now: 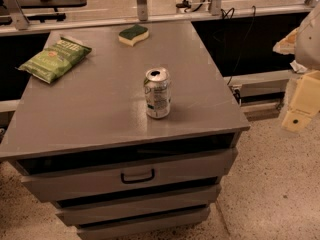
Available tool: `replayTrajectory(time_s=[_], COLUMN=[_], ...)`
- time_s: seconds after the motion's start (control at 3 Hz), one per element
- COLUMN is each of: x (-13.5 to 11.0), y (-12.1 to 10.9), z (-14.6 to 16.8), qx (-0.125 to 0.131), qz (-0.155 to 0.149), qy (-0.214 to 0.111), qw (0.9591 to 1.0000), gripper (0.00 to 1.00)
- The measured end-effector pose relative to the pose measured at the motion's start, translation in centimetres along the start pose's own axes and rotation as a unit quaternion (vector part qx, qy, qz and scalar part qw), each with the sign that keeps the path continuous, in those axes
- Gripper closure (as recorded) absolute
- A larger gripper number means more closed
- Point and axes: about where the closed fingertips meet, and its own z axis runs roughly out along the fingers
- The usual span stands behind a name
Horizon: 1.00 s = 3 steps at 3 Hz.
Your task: Move sponge near 7up can
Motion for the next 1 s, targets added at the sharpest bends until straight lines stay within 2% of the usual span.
replayTrajectory(time_s=[0.33, 0.67, 1.0], x=[0.0, -1.2, -3.6], y=[0.0, -2.4, -7.2], z=[0.0, 1.3, 3.2], qx=[0.0, 0.017, 0.053], qz=[0.0, -0.006, -0.016], qy=[0.0, -0.015, -0.052], qw=[1.0, 0.9997, 0.9971], gripper=[0.0, 0.0, 0.0])
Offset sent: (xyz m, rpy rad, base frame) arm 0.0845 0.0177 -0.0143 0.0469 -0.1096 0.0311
